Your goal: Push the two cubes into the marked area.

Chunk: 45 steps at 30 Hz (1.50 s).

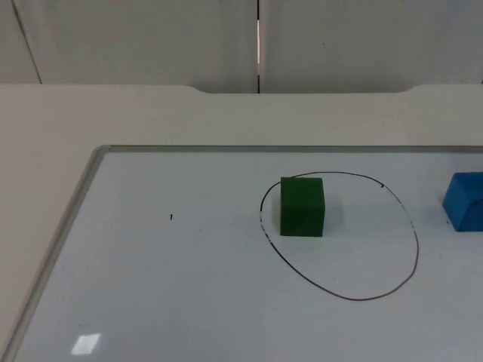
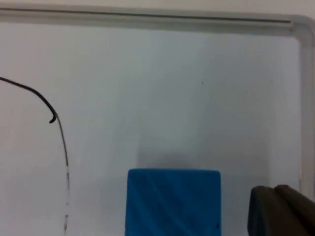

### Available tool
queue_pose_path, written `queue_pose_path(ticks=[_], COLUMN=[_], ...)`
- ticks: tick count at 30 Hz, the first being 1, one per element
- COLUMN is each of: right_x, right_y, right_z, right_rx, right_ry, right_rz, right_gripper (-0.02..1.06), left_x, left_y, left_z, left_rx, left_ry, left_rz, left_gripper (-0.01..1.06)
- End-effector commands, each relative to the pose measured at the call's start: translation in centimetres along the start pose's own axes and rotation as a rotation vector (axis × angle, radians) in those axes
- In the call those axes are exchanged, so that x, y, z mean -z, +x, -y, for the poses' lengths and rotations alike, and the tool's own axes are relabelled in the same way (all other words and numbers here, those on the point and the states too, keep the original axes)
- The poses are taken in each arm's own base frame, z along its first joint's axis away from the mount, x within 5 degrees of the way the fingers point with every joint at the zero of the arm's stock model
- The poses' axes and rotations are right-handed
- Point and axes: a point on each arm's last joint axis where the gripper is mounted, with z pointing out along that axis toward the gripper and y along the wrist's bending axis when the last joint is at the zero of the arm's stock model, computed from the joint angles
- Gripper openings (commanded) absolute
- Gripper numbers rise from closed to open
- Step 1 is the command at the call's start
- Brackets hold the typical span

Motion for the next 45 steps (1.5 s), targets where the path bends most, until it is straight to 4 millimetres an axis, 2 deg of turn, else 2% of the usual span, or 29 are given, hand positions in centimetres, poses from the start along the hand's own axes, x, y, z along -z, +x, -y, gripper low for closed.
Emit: queue_pose_path(ticks=[1, 8, 18, 36, 45], right_x=[-0.6, -2.7, -5.3, -5.4, -5.5], right_y=[-0.4, -0.9, 0.8, 0.6, 0.4], right_z=[0.2, 0.2, 0.3, 0.0, -1.3], right_rx=[-0.001, -0.002, -0.003, -0.006, 0.022], right_ry=[0.004, 0.005, 0.009, 0.003, -0.014], right_rz=[-0.026, -0.142, -0.240, -0.208, -0.184], right_gripper=[0.00, 0.00, 0.00, 0.00, 0.00], left_x=[-0.1, -0.1, -0.1, -0.1, -0.1], left_y=[0.2, 0.2, 0.2, 0.2, 0.2], left_z=[0.0, 0.0, 0.0, 0.0, 0.0], left_rx=[0.004, 0.004, 0.004, 0.004, 0.004], left_ry=[-0.006, -0.006, -0.006, -0.006, -0.006], left_rz=[-0.004, -0.004, -0.004, -0.004, -0.004], left_gripper=[0.00, 0.00, 0.00, 0.00, 0.00])
